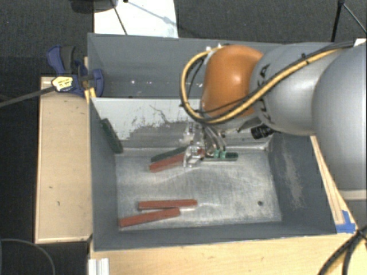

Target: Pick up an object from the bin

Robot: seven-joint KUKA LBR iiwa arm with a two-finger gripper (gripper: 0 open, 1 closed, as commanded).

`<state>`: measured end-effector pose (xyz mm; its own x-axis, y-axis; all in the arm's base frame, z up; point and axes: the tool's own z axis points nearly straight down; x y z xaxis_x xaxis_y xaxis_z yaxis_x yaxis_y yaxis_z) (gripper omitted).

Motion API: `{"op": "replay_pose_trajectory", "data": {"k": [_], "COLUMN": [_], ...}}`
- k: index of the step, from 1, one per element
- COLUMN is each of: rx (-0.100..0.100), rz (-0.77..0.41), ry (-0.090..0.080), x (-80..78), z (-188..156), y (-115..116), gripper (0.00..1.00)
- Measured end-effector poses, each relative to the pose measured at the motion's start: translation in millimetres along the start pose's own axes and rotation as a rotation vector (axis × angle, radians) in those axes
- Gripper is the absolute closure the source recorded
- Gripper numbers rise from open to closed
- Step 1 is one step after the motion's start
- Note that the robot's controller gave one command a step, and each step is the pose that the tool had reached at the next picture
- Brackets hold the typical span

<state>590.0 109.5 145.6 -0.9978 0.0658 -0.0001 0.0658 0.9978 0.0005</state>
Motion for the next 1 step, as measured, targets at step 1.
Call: {"op": "replay_pose_trajectory", "data": {"k": [1], "rx": [-0.002], "rz": [0.0], "ry": [-0.006], "x": [-1.0], "z": [-14.7], "y": [0.3], "gripper": [1.0]}}
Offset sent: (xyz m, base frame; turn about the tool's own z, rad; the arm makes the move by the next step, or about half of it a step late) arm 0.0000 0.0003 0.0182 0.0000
